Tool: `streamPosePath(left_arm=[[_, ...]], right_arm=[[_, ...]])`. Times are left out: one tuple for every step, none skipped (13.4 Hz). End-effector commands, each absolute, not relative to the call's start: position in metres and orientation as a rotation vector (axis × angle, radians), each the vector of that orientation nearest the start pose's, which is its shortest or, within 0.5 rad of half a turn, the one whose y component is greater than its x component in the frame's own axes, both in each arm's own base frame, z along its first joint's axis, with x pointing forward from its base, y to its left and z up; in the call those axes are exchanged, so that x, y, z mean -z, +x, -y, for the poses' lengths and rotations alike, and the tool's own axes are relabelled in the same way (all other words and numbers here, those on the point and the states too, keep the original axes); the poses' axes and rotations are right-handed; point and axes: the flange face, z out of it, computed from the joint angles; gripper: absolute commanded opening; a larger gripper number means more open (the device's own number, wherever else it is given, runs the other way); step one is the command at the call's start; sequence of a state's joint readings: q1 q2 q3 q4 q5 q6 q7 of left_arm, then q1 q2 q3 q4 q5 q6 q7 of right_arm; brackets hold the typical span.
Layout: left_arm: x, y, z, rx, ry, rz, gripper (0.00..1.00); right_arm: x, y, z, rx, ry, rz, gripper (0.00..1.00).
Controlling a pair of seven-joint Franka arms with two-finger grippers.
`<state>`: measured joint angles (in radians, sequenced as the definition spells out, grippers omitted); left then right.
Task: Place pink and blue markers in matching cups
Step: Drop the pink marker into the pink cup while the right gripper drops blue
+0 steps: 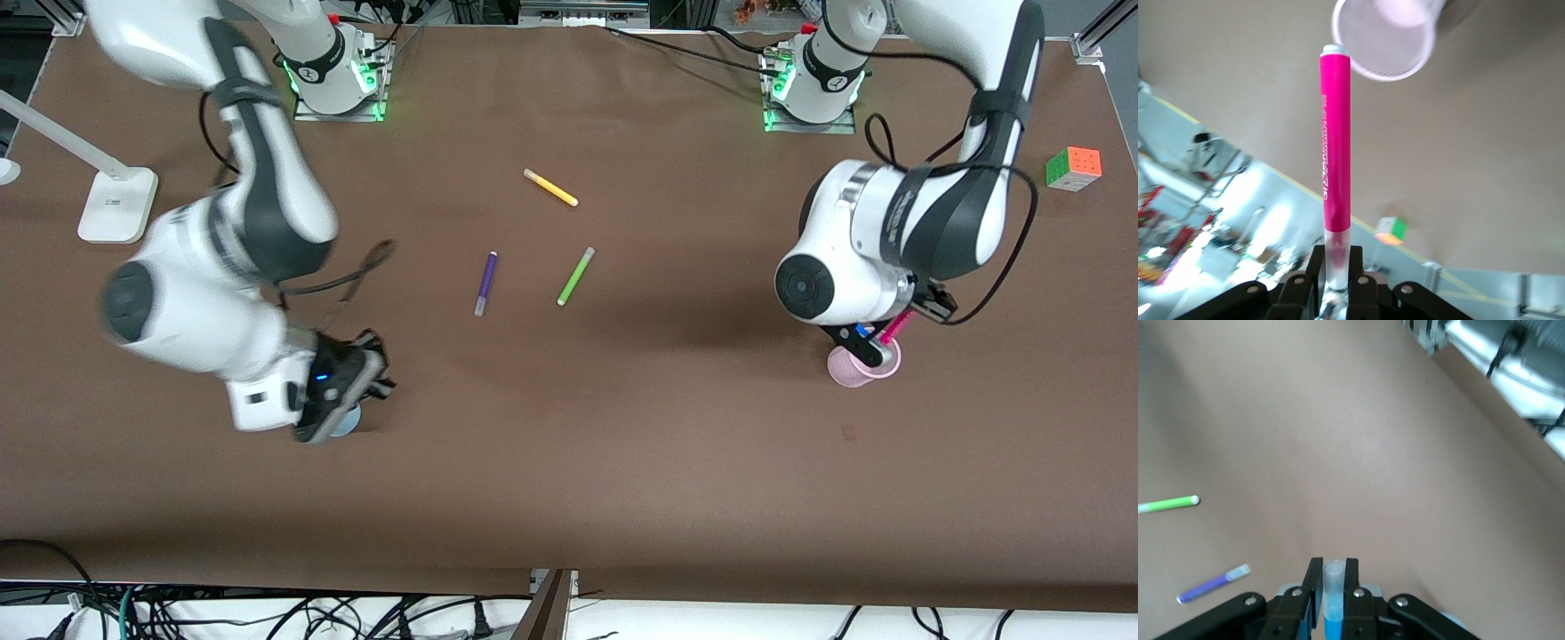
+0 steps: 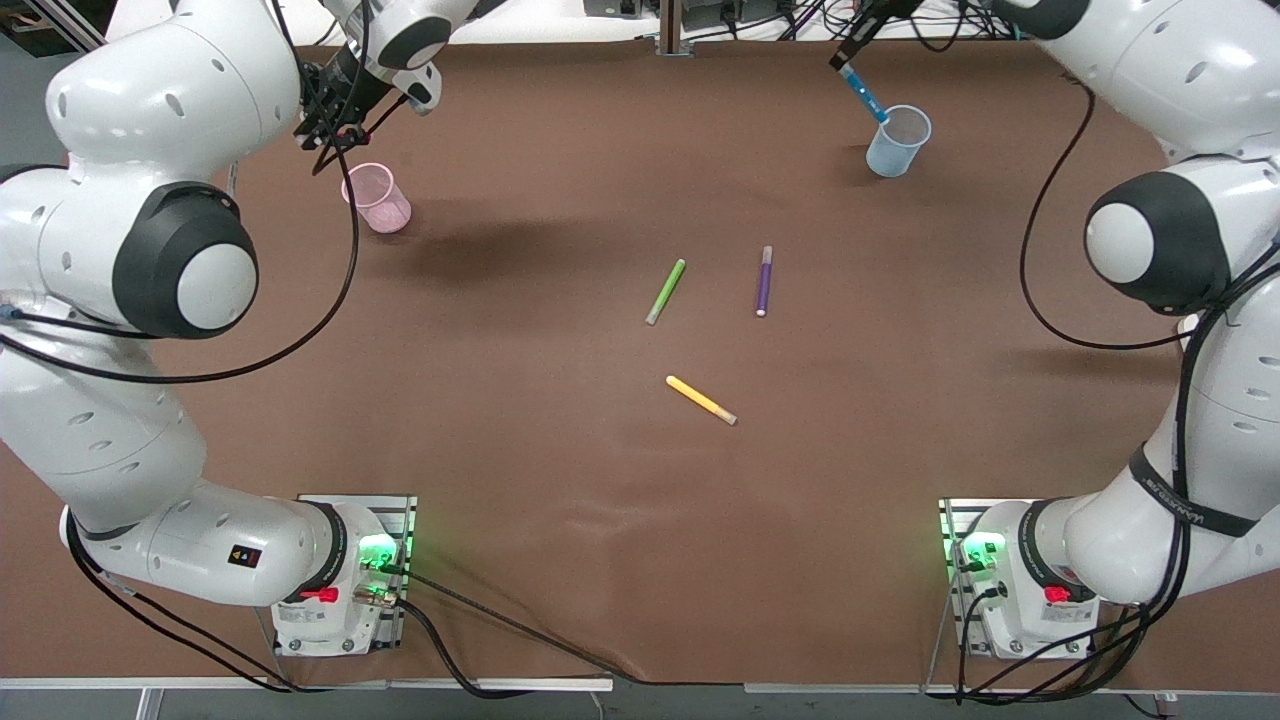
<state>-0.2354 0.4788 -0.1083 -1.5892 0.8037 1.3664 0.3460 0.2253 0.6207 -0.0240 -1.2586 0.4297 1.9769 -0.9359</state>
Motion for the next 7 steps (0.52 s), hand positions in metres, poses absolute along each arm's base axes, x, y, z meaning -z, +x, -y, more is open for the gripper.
streamPosePath(left_arm=[[-0.32,0.617,0.111,-0.893,-1.946,-0.951,0.0],[-0.306,0.619,0.108,-0.907,-1.936,-0.961,0.0],[-0.295,0.619,0.105,-0.927,-1.93,-0.968,0.0],[-0.285,0.617,0.105,-0.947,-1.927,-0.974,0.0],[-0.274,0.614,0.111,-0.964,-1.918,-0.991,0.0],[-0.269,0.613,0.108,-0.977,-1.921,-0.991,0.0],[-0.263,0.613,0.108,-0.984,-1.92,-0.998,0.0]], right_arm=[[-0.415,0.73,-0.12,0.467,-2.224,1.441,0.0],[-0.408,0.73,-0.099,0.478,-2.146,1.456,0.0],[-0.401,0.731,-0.081,0.505,-2.086,1.482,0.0],[-0.392,0.732,-0.067,0.539,-2.039,1.518,0.0],[-0.383,0.734,-0.059,0.566,-1.999,1.548,0.0],[-0.373,0.736,-0.055,0.589,-1.966,1.57,0.0],[-0.362,0.737,-0.051,0.61,-1.936,1.576,0.0]])
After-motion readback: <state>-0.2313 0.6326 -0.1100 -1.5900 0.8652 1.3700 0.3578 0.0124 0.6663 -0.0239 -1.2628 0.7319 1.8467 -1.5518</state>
